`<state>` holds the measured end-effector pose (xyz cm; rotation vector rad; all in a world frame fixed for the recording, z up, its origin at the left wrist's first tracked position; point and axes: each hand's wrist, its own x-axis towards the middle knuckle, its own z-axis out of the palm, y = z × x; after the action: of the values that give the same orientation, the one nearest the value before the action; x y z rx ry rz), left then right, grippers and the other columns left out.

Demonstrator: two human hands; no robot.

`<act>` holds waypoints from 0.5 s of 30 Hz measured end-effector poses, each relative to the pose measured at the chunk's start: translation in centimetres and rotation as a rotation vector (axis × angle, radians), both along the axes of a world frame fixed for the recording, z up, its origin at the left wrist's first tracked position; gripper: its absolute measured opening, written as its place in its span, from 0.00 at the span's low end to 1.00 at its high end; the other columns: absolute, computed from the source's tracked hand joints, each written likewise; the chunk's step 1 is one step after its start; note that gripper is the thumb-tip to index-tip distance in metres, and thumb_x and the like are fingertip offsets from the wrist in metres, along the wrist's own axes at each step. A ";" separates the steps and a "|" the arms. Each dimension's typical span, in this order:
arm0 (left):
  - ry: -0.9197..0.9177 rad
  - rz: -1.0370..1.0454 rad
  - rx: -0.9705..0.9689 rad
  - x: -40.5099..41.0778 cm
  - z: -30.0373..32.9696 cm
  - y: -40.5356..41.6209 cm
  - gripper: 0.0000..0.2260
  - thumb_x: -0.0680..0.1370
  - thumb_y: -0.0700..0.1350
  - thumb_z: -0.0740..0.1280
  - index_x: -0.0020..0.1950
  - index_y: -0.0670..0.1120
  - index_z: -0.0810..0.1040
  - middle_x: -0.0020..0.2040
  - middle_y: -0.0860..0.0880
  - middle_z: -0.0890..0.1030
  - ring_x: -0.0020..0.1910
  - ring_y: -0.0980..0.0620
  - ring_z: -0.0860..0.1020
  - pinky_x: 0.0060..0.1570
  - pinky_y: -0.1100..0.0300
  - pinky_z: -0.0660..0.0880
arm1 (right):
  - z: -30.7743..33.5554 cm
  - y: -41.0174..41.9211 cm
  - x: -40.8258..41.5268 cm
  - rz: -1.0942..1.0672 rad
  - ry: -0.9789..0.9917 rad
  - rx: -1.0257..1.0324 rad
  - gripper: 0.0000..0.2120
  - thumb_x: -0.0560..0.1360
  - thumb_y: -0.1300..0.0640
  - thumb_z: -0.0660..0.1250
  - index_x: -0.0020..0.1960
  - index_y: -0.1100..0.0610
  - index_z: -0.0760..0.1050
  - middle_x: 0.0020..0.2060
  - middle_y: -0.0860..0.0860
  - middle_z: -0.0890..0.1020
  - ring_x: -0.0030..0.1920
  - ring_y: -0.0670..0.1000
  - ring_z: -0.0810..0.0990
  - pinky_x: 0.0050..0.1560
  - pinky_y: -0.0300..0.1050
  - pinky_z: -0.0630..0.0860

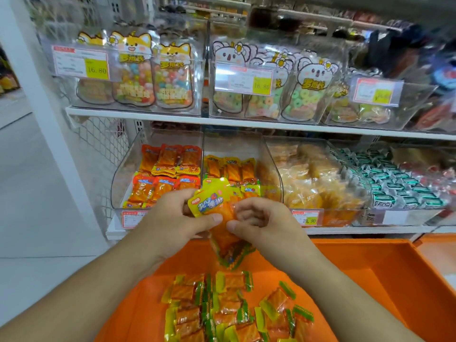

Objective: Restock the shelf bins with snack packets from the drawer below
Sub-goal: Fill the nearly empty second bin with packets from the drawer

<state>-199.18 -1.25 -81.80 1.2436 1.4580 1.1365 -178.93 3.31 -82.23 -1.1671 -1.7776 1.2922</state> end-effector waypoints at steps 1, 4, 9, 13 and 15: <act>0.011 0.027 0.011 0.2 0.4 1.2 0.11 0.74 0.40 0.79 0.54 0.48 0.85 0.46 0.47 0.88 0.48 0.46 0.87 0.55 0.40 0.83 | 0.4 0.9 0.5 -0.028 -0.021 0.065 0.11 0.75 0.57 0.77 0.56 0.49 0.82 0.46 0.47 0.84 0.46 0.47 0.83 0.51 0.43 0.82; 0.101 0.124 0.098 0.9 1.6 5.8 0.09 0.73 0.41 0.79 0.51 0.48 0.84 0.44 0.49 0.88 0.46 0.47 0.87 0.54 0.44 0.83 | 1.5 4.5 3.1 -0.174 -0.284 0.340 0.18 0.78 0.55 0.73 0.67 0.47 0.77 0.59 0.41 0.81 0.59 0.46 0.80 0.63 0.48 0.79; 0.394 0.200 0.149 2.5 1.0 13.8 0.11 0.71 0.46 0.80 0.50 0.49 0.82 0.43 0.53 0.85 0.44 0.51 0.83 0.46 0.56 0.78 | 1.1 7.8 5.1 -0.170 -0.608 0.377 0.27 0.79 0.62 0.67 0.76 0.48 0.71 0.74 0.47 0.74 0.69 0.53 0.76 0.70 0.44 0.70; 0.483 0.087 0.045 4.8 -2.0 17.8 0.13 0.72 0.46 0.80 0.54 0.49 0.81 0.48 0.50 0.85 0.47 0.49 0.82 0.46 0.57 0.75 | -0.1 8.3 5.3 -0.164 -0.573 0.335 0.27 0.79 0.64 0.66 0.76 0.47 0.71 0.73 0.46 0.75 0.60 0.57 0.82 0.56 0.47 0.78; 0.494 0.048 -0.019 5.9 -3.2 19.0 0.12 0.73 0.46 0.80 0.52 0.48 0.81 0.46 0.50 0.84 0.43 0.50 0.80 0.39 0.60 0.71 | -0.5 8.9 5.5 -0.187 -0.554 0.352 0.27 0.78 0.63 0.66 0.75 0.46 0.72 0.70 0.47 0.77 0.56 0.54 0.82 0.49 0.42 0.75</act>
<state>-193.30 17.72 -85.00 1.5555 1.8612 0.8757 -173.39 12.17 -82.71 -1.5296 -2.1044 0.5385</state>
